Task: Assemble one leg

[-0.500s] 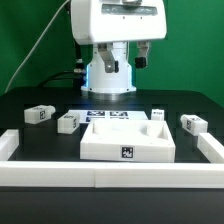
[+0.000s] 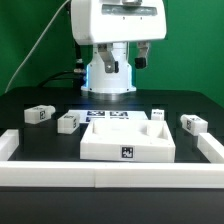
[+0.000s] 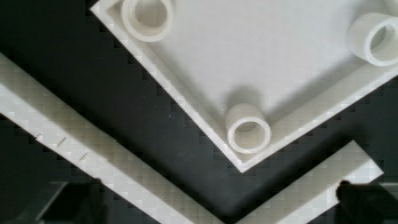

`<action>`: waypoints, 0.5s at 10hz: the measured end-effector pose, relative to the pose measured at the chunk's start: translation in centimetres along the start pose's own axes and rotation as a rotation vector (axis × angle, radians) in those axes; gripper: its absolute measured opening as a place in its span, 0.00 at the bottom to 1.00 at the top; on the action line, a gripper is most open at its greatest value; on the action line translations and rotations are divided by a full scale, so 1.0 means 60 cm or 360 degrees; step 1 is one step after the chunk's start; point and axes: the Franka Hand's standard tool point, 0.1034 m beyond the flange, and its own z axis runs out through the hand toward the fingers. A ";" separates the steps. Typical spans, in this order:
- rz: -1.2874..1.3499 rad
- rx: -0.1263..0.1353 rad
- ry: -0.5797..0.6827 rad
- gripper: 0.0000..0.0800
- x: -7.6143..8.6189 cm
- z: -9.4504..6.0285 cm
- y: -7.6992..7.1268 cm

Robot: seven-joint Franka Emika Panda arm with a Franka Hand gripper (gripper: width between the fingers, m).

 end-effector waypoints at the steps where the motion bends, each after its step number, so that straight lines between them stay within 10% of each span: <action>1: 0.0000 0.0001 -0.0001 0.81 0.000 0.000 0.000; 5: -0.0313 0.0023 -0.0070 0.81 -0.020 0.049 -0.018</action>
Offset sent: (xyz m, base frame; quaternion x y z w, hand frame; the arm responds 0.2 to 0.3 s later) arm -0.0170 0.0050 -0.0336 0.0152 -0.0152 -0.2054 0.9784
